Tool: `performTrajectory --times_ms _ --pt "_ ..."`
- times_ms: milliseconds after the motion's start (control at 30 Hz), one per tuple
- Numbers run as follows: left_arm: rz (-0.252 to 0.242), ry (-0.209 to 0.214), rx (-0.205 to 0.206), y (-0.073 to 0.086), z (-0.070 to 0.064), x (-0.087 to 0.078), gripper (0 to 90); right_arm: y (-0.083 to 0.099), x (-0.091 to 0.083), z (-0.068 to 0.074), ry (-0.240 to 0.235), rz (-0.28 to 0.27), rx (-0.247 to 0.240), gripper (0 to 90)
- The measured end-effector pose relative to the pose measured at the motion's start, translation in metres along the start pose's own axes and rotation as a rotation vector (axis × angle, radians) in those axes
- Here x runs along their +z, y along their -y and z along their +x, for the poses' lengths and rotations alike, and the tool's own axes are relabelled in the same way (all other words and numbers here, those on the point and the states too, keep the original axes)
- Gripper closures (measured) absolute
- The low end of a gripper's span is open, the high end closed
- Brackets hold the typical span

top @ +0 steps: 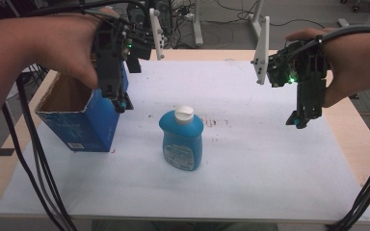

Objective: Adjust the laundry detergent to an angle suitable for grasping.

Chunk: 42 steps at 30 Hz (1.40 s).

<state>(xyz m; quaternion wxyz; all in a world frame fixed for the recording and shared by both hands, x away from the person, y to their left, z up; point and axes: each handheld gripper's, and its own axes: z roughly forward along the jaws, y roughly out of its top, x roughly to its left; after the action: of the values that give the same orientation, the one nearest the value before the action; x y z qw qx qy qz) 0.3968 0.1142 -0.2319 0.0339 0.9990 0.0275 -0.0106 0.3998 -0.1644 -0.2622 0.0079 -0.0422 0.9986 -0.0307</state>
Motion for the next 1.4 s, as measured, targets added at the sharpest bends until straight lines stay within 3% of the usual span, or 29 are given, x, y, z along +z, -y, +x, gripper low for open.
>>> performTrajectory --times_ms 200,633,1100,1400 --pt "0.005 0.006 0.003 -0.008 0.015 0.006 1.8 -0.004 0.001 -0.013 -0.008 -0.021 0.007 2.6" --pt "0.025 0.017 -0.035 -0.004 0.031 0.016 1.7 -0.022 0.011 -0.051 -0.028 -0.073 0.034 2.6" --pt "0.018 0.007 -0.073 0.002 0.031 0.016 1.8 -0.018 0.003 -0.059 -0.014 -0.117 0.060 2.6" --pt "0.012 0.012 -0.079 0.005 0.026 0.020 1.8 -0.022 0.002 -0.058 -0.019 -0.133 0.050 2.6"
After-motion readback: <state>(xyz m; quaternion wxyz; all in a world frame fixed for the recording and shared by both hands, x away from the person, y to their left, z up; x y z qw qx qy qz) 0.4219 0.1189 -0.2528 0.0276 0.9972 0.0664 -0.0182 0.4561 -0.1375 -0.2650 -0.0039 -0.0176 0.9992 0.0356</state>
